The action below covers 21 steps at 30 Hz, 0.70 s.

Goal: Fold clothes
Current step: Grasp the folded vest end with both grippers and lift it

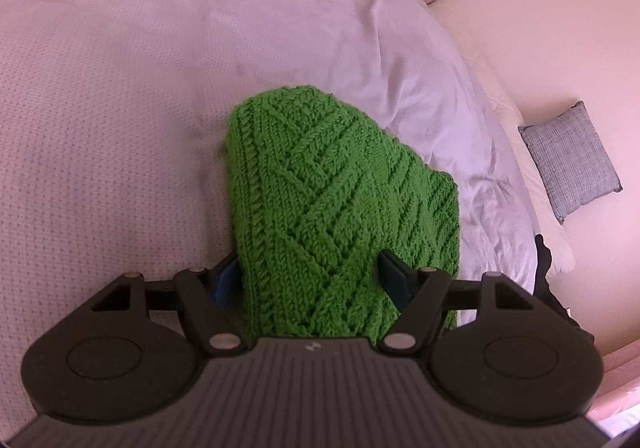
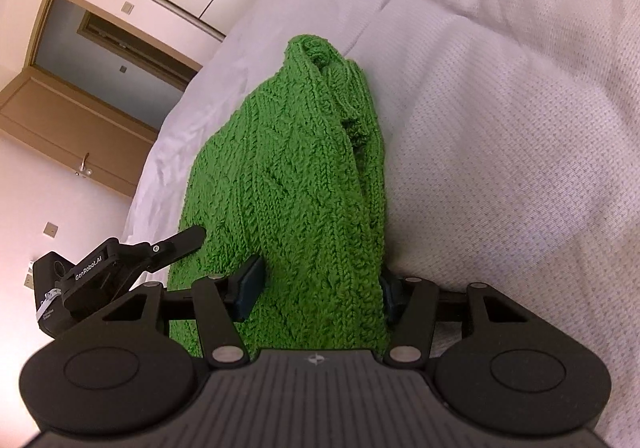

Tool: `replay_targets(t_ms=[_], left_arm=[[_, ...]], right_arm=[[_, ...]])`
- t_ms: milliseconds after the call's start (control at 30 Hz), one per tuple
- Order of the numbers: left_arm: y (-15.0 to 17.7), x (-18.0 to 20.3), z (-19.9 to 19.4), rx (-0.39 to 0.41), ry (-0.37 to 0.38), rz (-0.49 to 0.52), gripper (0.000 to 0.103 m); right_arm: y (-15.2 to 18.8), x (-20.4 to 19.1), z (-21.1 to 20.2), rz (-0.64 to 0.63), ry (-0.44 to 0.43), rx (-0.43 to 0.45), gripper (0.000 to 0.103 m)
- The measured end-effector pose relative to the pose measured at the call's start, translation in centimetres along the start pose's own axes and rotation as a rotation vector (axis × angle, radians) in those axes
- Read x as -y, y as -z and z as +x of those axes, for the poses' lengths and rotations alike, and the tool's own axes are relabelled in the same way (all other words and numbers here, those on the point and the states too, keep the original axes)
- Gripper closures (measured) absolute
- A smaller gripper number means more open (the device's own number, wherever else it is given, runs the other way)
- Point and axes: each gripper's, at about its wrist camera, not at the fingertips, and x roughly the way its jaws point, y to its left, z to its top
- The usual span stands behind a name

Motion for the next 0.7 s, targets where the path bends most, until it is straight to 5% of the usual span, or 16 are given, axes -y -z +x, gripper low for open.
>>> replay_targets(t_ms=[267,467,700], left_arm=[[-0.2,0.1,0.3,-0.017,0.019,0.018,0.034],[0.0,-1.8,0.0,-0.027,0.123,0.028,0.034],[-0.7,-1.7,2.5,-0.071,0.181,0.047,0.038]], right_arm=[[-0.4,1.5,0.0,0.051,-0.053,-0.005,0.05],[-0.5,3.9,-0.7,0.119,-0.139,-0.014,0.052],[-1.6,4.7,0.6,0.1,-0.211,-0.076,0.039]])
